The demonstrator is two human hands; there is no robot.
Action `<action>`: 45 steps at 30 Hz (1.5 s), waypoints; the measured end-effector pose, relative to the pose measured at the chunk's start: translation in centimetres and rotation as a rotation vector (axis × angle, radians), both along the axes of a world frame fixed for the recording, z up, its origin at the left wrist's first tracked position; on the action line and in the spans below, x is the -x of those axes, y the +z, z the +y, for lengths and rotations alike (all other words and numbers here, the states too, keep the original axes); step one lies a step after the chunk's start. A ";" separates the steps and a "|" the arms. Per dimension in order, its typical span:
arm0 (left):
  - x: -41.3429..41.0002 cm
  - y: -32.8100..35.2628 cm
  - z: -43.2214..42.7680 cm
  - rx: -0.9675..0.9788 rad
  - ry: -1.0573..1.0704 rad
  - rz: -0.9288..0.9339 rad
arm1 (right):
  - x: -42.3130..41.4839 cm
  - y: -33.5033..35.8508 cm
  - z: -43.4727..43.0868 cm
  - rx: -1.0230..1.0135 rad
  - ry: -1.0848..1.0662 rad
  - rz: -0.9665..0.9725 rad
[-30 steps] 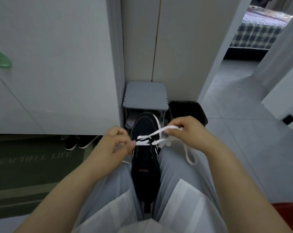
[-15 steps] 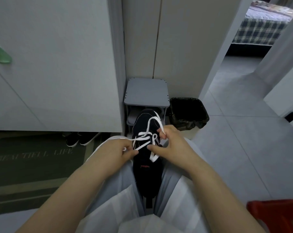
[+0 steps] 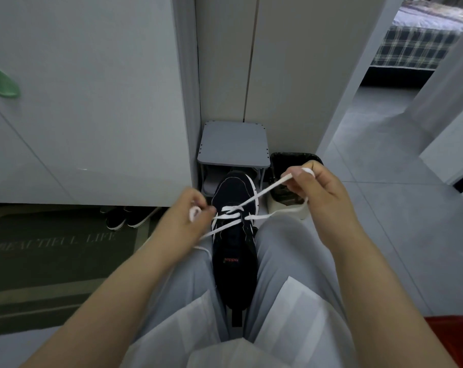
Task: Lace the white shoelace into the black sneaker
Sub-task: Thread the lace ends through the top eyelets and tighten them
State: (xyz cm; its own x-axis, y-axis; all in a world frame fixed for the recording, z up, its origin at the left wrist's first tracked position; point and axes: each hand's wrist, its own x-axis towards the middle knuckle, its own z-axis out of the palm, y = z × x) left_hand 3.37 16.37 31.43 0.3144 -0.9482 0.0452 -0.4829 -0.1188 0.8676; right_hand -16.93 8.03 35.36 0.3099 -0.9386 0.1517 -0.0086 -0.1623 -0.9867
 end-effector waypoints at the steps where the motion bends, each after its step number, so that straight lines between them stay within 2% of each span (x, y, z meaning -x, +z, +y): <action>1: 0.3 -0.8 -0.2 -0.044 -0.089 -0.144 | -0.1 0.2 0.2 -0.001 0.014 0.006; 3: 1.0 -1.6 -0.5 -0.066 -0.162 -0.332 | -0.3 0.2 0.3 -0.001 0.035 0.016; 7: 1.1 -1.3 -1.4 0.029 -0.094 -0.625 | -0.1 0.0 0.6 0.003 0.040 0.022; 9: 1.1 -1.0 -1.4 -0.038 -0.060 -0.690 | -0.1 0.0 0.8 -0.003 0.029 -0.018; 12: 0.6 -0.7 -1.0 -0.082 -0.020 -0.668 | 0.0 -0.5 1.0 -0.024 0.018 -0.041; 15: -0.2 0.5 0.2 0.038 -0.012 -0.363 | -0.2 -1.5 1.3 -0.010 -0.011 0.027; 19: -0.1 3.0 1.0 0.261 0.158 0.479 | -0.9 -3.1 1.7 -0.061 0.021 0.046; 21: -0.7 3.7 1.0 0.369 0.162 0.921 | -1.2 -3.9 1.9 -0.057 0.044 0.080; 22: -0.9 3.7 0.9 0.351 0.160 1.012 | -1.2 -4.4 1.9 -0.057 0.047 0.098; 23: -1.0 3.6 0.8 0.271 0.174 0.951 | -1.2 -4.5 1.9 -0.055 0.047 0.104; 24: -0.9 3.1 0.7 0.162 0.180 0.735 | -1.1 -4.7 1.9 -0.050 0.040 0.094; 26: -0.4 1.5 0.6 -0.019 0.063 0.120 | -1.0 -4.8 2.0 -0.041 0.014 0.056; 28: 0.2 -0.1 0.7 -0.124 -0.115 -0.291 | -0.9 -4.7 2.2 -0.029 -0.022 0.013; 30: 0.6 -0.8 0.6 -0.156 -0.162 -0.485 | -0.6 -4.8 2.3 -0.053 -0.050 -0.061; 32: 0.6 -0.6 0.3 -0.120 -0.140 -0.500 | -0.4 -4.8 2.2 -0.083 -0.043 -0.110; 37: 0.3 1.3 1.3 0.049 -0.174 -0.126 | -0.4 -4.7 2.3 -0.037 -0.005 -0.016; 39: 0.5 2.2 2.0 0.080 -0.079 0.050 | -0.5 -5.0 2.1 -0.015 0.003 0.059; 41: 0.6 2.8 2.3 0.116 0.002 0.325 | -0.9 -5.7 1.9 -0.020 -0.008 0.146; 43: 0.7 3.2 2.2 0.193 0.044 0.702 | -1.3 -6.3 1.8 -0.013 -0.030 0.231; 44: 0.6 3.3 2.2 0.215 0.067 0.831 | -1.5 -6.6 1.8 0.001 -0.033 0.267; 45: 0.5 3.3 2.1 0.207 0.087 0.867 | -1.7 -6.7 1.8 0.016 -0.029 0.303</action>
State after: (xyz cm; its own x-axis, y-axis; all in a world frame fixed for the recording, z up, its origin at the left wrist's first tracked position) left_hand 2.91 18.50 34.74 0.3881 -0.9187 -0.0740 0.3554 0.0751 0.9317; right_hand -15.28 9.85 28.68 0.3165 -0.9459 0.0717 -0.3069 -0.1736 -0.9358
